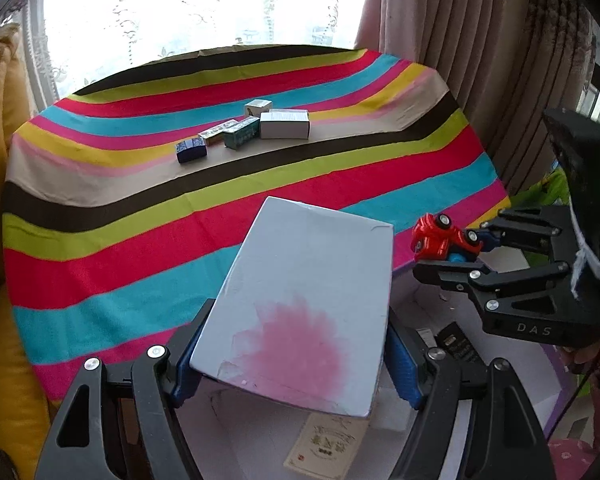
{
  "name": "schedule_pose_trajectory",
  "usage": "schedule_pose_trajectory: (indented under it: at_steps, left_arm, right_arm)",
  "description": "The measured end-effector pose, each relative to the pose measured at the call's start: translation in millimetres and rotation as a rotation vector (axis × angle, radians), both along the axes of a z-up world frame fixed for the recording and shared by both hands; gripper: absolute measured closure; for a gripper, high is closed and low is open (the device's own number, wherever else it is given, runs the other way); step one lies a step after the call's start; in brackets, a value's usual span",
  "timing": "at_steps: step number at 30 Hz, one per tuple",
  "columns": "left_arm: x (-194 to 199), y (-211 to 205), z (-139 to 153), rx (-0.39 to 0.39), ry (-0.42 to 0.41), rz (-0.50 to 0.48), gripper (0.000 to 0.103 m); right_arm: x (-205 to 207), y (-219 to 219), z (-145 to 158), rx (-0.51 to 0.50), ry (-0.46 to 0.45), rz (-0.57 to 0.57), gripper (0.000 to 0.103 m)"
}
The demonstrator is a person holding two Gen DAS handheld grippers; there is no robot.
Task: Organize rigid objects
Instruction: 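Carry the held truck and pink-stained box over the cardboard box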
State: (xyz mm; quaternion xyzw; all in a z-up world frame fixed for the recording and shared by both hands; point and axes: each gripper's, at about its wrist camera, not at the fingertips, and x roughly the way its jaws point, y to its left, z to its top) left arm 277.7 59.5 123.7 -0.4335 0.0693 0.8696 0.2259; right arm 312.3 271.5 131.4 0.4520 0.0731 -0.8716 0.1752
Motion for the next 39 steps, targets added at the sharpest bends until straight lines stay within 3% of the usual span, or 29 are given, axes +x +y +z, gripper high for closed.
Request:
schedule_pose_trajectory:
  at_steps: [9,23,39]
  left_arm:
    - [28,-12,4,0.023,0.020,0.017,0.027]
    - [78,-8,1,-0.054,0.068,-0.025,0.027]
    - [105,4,-24,-0.115,0.028,-0.089,0.027]
  right_arm:
    - [34,3,3,-0.023,0.023,0.008,0.063]
    - [97,10,17,-0.035,0.077,0.030,0.063]
    - [129,-10,-6,-0.013,0.011,0.101,0.063]
